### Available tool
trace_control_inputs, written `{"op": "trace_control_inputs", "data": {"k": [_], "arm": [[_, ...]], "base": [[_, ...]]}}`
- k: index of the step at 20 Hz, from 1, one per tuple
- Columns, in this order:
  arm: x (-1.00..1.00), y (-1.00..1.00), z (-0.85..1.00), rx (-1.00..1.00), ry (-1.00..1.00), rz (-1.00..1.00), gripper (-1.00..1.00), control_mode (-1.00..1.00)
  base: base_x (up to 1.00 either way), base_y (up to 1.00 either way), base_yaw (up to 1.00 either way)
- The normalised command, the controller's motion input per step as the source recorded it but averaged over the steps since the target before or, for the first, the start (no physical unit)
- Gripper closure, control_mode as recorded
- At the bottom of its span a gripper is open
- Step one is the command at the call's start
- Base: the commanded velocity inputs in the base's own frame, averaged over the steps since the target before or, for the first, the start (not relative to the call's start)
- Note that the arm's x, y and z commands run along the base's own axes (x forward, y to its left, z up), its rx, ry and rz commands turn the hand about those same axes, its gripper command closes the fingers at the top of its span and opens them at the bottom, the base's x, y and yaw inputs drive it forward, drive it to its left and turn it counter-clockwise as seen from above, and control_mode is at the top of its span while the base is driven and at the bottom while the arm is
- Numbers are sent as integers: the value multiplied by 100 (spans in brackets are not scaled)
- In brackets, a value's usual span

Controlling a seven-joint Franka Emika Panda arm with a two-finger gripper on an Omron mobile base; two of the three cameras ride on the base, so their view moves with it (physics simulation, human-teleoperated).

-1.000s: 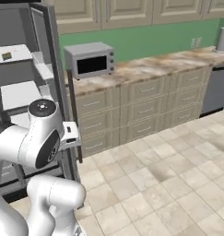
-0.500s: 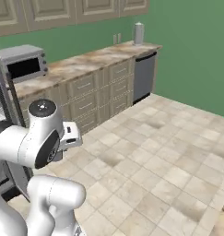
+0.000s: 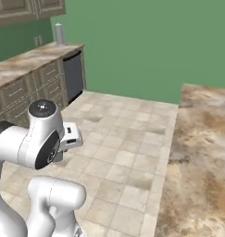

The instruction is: Take the cake and cupcake from the fridge and place them on the empty tray on the dining counter.

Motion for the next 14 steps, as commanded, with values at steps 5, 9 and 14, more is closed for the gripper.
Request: {"op": "trace_control_inputs", "data": {"k": [5, 9, 14], "arm": [[0, 0, 0, 0, 0, 0, 100, 100], [0, 0, 0, 0, 0, 0, 100, 100], [0, 0, 0, 0, 0, 0, 100, 100]], "base": [[-38, -27, -61], [-39, -24, -62], [-41, -19, -62]]}}
